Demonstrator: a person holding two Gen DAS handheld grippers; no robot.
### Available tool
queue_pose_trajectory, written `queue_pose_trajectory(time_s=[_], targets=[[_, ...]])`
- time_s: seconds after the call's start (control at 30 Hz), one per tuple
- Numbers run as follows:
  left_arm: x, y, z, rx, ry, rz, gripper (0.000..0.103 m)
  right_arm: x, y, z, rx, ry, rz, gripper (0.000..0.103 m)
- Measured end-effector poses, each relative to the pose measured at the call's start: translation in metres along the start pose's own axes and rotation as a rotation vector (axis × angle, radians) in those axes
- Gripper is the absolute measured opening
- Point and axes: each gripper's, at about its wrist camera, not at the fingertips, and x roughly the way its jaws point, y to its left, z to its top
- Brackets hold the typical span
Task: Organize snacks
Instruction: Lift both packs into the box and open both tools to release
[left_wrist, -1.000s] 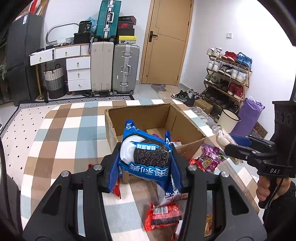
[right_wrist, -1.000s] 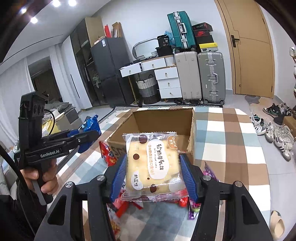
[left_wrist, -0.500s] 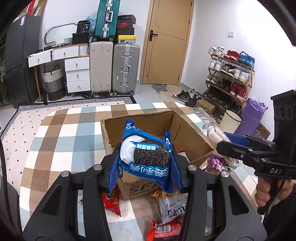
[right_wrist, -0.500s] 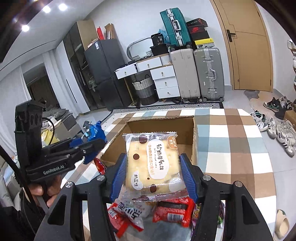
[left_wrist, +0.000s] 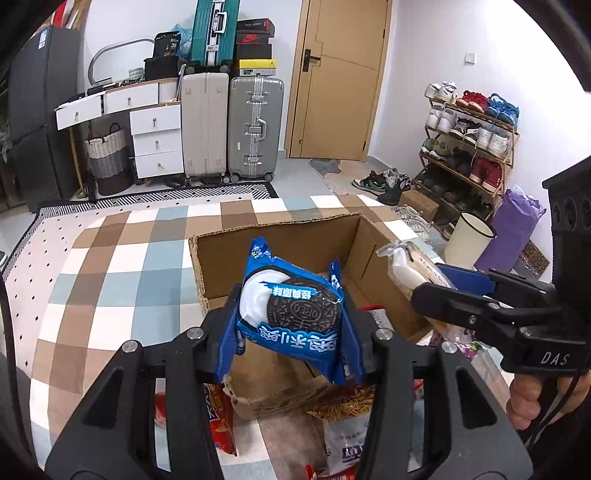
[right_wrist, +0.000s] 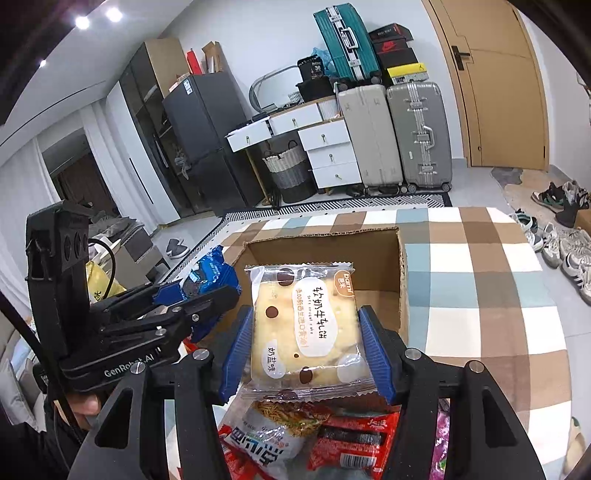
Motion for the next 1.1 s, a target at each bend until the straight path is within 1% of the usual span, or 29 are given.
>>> queue_pose_trajectory(time_s=[0.1, 0.43, 0.6, 0.67, 0.77, 0.83, 0.87, 0.9, 0.93, 0.97, 1.0, 1.03, 1.07, 1.1], targets=[[0.008, 0.002, -0.001, -0.010, 0.012, -0.009, 0.045, 0.009, -0.003, 0.002, 0.010, 0.011, -0.012, 0.057], [0.034, 0.008, -0.003, -0.018, 0.047, 0.012, 0.045, 0.024, -0.014, 0.000, 0.058, 0.027, -0.020, 0.057], [0.045, 0.012, -0.006, -0.032, 0.069, 0.018, 0.045, 0.032, -0.015, 0.000, 0.041, 0.029, -0.043, 0.058], [0.047, 0.013, -0.006, -0.034, 0.065, 0.026, 0.045, 0.035, -0.015, 0.002, 0.039, 0.030, -0.047, 0.058], [0.048, 0.014, -0.006, -0.032, 0.082, 0.024, 0.045, 0.034, -0.016, 0.002, 0.049, 0.020, -0.053, 0.058], [0.047, 0.014, -0.006, -0.032, 0.092, 0.020, 0.048, 0.033, -0.017, 0.003, 0.059, 0.013, -0.054, 0.058], [0.045, 0.014, -0.006, -0.032, 0.093, 0.016, 0.052, 0.032, -0.017, 0.003, 0.057, 0.014, -0.051, 0.059], [0.043, 0.014, -0.006, -0.032, 0.092, 0.008, 0.056, 0.031, -0.016, 0.004, 0.048, 0.013, -0.051, 0.062], [0.041, 0.013, -0.006, -0.032, 0.089, 0.003, 0.061, 0.027, -0.014, 0.004, 0.029, -0.002, -0.053, 0.063], [0.037, 0.012, -0.005, -0.032, 0.083, 0.014, 0.076, 0.022, -0.011, 0.005, 0.012, -0.018, -0.053, 0.064], [0.032, 0.011, -0.005, -0.031, 0.071, 0.011, 0.082, 0.018, -0.009, 0.005, -0.001, -0.027, -0.054, 0.071], [0.027, 0.010, -0.005, -0.028, 0.058, 0.004, 0.084, 0.013, -0.006, 0.006, -0.012, -0.037, -0.055, 0.080], [0.022, 0.009, -0.004, -0.025, 0.047, 0.006, 0.087, 0.006, -0.005, 0.006, -0.018, -0.052, -0.058, 0.084], [0.016, 0.007, -0.003, -0.022, 0.035, 0.015, 0.092, 0.002, -0.003, 0.006, -0.022, -0.062, -0.061, 0.091]])
